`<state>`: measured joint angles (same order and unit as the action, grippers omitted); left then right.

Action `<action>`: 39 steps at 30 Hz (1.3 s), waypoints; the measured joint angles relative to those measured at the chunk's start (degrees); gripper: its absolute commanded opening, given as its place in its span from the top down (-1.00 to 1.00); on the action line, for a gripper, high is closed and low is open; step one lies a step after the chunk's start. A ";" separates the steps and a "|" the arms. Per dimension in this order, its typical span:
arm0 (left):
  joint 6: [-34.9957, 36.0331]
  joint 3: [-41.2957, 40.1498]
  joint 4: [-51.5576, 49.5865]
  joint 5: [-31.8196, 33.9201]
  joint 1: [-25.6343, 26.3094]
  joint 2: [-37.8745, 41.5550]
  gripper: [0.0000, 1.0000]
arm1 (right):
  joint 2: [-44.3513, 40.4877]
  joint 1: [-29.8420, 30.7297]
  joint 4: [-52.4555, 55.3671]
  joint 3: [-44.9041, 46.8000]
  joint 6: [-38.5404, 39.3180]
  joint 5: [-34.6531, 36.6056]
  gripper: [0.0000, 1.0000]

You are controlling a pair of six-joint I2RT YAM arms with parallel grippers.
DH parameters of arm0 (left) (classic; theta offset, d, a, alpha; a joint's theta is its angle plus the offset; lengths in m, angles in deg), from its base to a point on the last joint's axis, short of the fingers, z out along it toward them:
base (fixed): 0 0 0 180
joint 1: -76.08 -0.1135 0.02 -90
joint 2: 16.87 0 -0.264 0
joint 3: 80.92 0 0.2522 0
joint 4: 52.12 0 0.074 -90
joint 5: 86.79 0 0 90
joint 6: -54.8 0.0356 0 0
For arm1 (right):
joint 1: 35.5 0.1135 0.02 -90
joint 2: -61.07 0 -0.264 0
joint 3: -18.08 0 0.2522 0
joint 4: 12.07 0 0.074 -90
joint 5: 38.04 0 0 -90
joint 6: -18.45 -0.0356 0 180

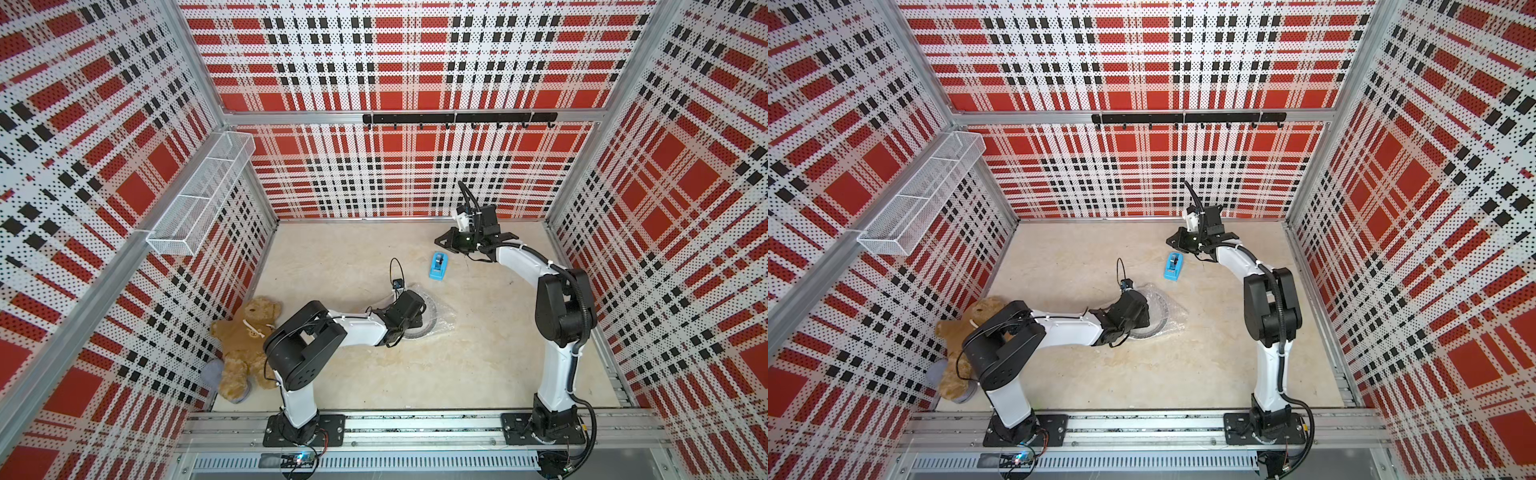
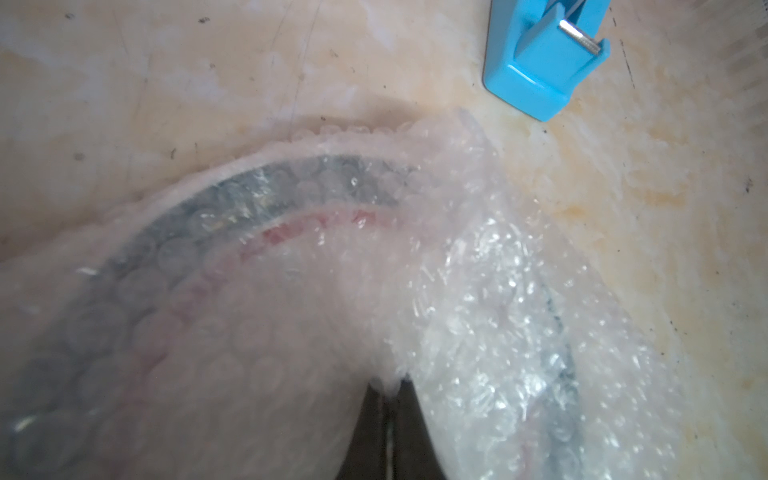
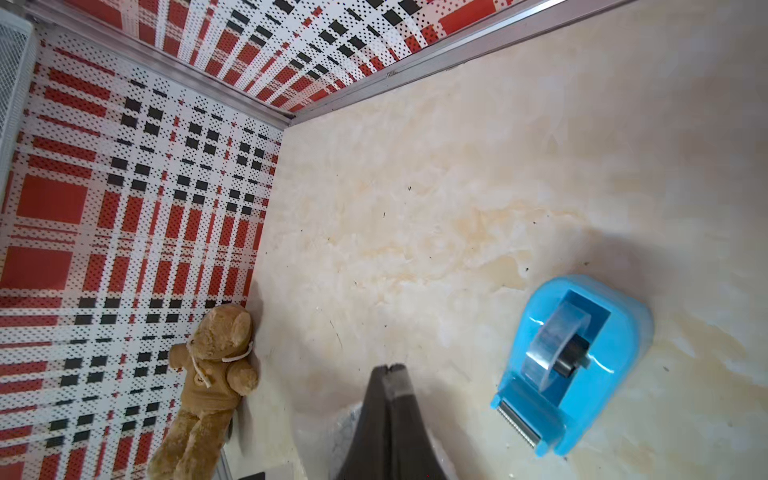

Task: Wrap dinner plates in bubble wrap
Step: Pull the tape from the tape cutter.

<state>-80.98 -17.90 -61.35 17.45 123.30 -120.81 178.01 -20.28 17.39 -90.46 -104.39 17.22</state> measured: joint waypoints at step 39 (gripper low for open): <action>0.20 0.00 0.48 0.04 0.02 -0.20 1.00 | -7.39 1.18 -2.25 1.31 2.03 4.09 1.00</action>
<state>-80.79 -17.90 -60.86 17.50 123.32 -121.00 170.62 -19.10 15.14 -89.15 -102.36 21.31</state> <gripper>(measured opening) 0.066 0.041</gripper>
